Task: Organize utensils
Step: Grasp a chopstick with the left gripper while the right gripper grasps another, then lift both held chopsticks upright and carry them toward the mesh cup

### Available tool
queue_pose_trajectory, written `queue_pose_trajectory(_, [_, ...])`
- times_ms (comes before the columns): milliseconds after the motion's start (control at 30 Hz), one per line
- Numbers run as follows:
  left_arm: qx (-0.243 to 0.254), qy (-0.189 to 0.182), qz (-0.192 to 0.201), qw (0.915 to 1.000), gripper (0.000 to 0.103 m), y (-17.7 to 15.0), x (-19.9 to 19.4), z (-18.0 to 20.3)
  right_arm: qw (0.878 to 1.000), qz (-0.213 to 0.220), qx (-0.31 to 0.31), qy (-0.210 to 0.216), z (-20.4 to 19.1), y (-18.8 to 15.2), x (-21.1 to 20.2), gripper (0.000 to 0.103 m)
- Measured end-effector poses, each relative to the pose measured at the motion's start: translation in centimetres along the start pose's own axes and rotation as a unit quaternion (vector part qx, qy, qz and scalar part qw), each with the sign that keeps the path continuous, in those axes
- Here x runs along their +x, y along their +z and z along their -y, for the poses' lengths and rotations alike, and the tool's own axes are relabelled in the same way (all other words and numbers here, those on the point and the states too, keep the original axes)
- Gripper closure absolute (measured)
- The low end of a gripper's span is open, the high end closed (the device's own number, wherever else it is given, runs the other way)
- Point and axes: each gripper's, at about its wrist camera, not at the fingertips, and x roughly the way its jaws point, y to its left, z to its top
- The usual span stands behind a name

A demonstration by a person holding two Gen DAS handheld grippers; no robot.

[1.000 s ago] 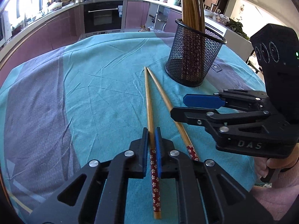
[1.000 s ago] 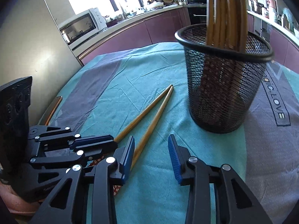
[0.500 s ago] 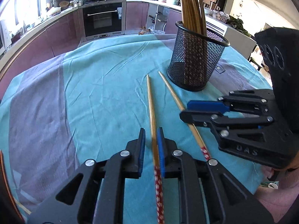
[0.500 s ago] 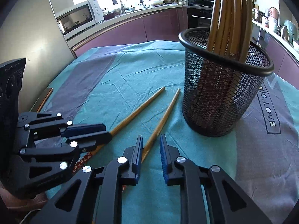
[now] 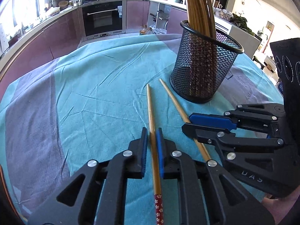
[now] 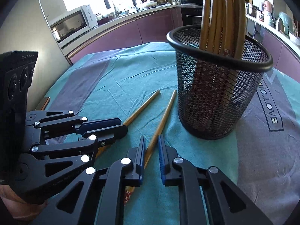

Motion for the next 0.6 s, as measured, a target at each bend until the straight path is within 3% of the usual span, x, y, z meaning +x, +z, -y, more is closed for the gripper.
queue_pose_trajectory(233, [-0.018, -0.004, 0.002, 0.9998, 0.096, -0.3, -0.2, -0.4, 0.999, 0.011, 0.030, 0.020, 1.0, -0.2, -0.8, 0.097])
queue_pose_trajectory(600, [-0.011, -0.004, 0.000, 0.9999, 0.096, -1.0, -0.4, 0.1, 1.000, -0.004, 0.004, 0.026, 0.1, -0.2, -0.3, 0.097])
